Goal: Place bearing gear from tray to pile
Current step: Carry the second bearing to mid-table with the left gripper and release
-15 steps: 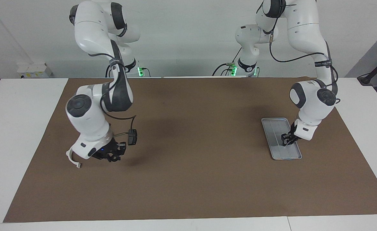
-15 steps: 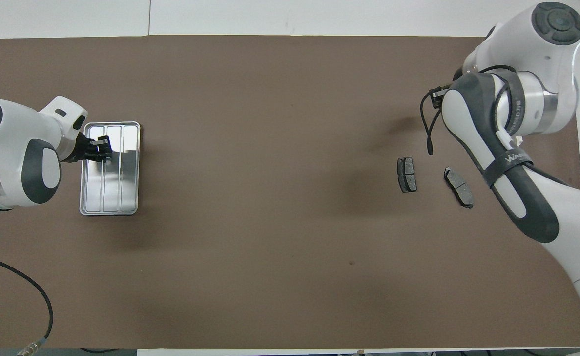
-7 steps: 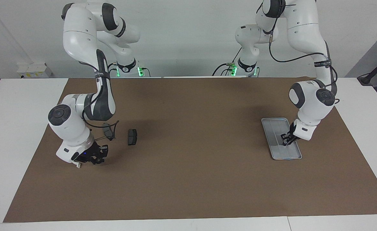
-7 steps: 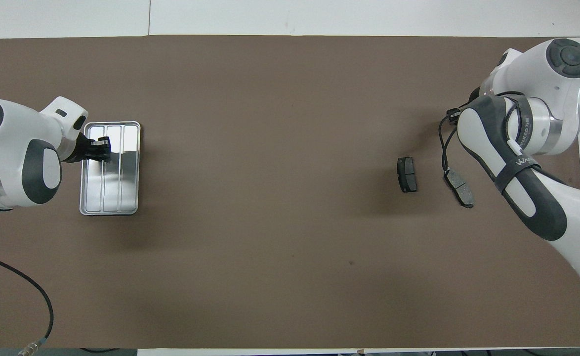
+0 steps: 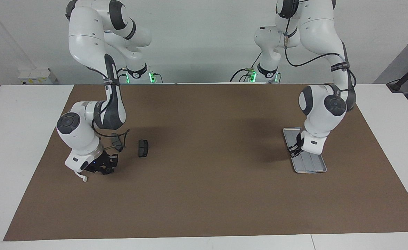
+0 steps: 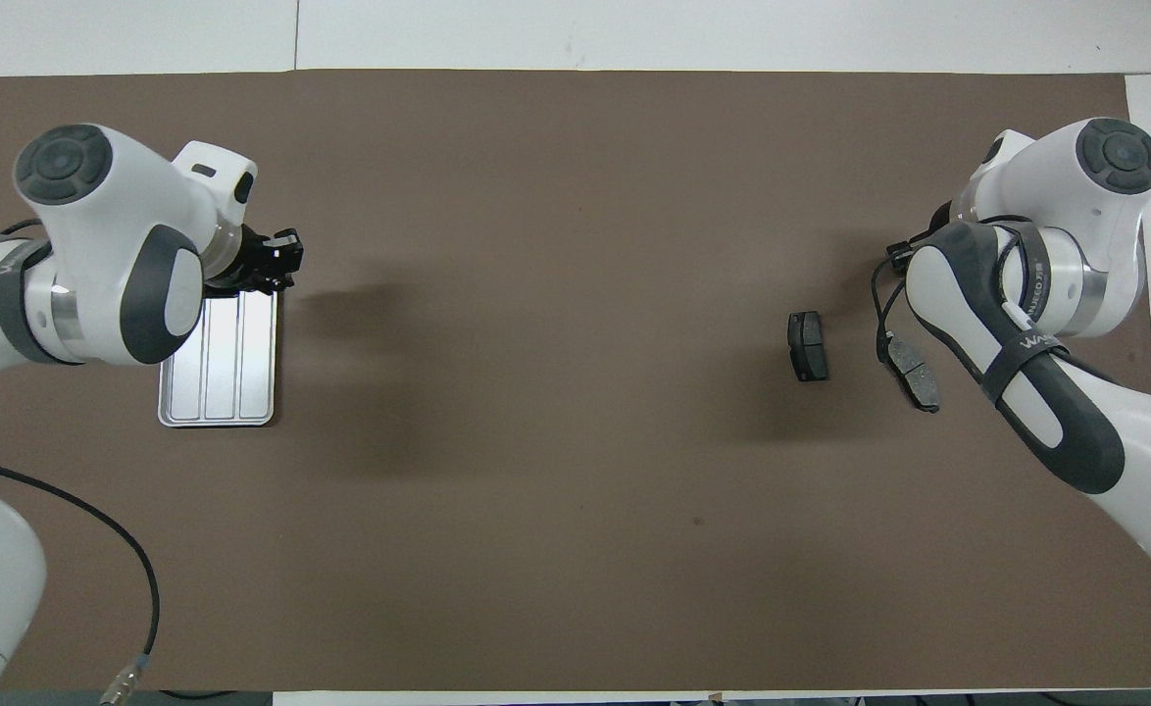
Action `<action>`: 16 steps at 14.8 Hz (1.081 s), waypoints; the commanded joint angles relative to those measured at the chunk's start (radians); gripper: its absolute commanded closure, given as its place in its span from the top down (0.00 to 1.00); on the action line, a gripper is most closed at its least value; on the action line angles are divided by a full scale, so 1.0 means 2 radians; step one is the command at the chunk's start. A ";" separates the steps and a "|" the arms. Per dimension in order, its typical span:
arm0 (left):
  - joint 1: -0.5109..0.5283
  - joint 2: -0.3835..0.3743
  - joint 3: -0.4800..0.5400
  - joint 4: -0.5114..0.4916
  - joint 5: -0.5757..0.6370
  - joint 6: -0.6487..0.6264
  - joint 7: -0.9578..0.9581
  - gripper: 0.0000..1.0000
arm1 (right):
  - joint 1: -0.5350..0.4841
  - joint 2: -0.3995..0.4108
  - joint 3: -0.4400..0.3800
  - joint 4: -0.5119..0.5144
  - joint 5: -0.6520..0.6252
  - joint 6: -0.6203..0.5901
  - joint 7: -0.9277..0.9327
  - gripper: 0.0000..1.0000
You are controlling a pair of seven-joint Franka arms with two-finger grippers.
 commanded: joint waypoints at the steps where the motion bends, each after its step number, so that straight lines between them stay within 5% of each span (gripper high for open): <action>1: -0.058 0.037 0.008 0.074 0.004 -0.042 -0.095 0.00 | -0.009 -0.018 0.010 -0.023 -0.003 0.016 -0.007 0.07; 2: -0.082 0.043 0.008 0.082 0.003 -0.039 -0.131 0.00 | -0.009 -0.018 0.010 -0.023 -0.002 0.016 -0.002 0.60; 3: -0.099 0.047 0.008 0.091 0.002 -0.037 -0.163 0.00 | -0.009 -0.019 0.010 -0.022 -0.002 0.015 0.005 0.96; 7: -0.169 0.095 0.008 0.142 -0.006 -0.012 -0.238 0.00 | -0.001 -0.020 0.010 -0.006 -0.002 0.005 0.020 1.00; 10: -0.218 0.187 0.011 0.244 -0.007 -0.032 -0.292 0.00 | 0.018 -0.022 0.011 0.039 -0.002 -0.023 0.045 1.00; 16: -0.231 0.196 0.008 0.235 -0.009 -0.003 -0.307 0.00 | 0.029 -0.010 0.011 0.083 -0.001 -0.037 0.055 1.00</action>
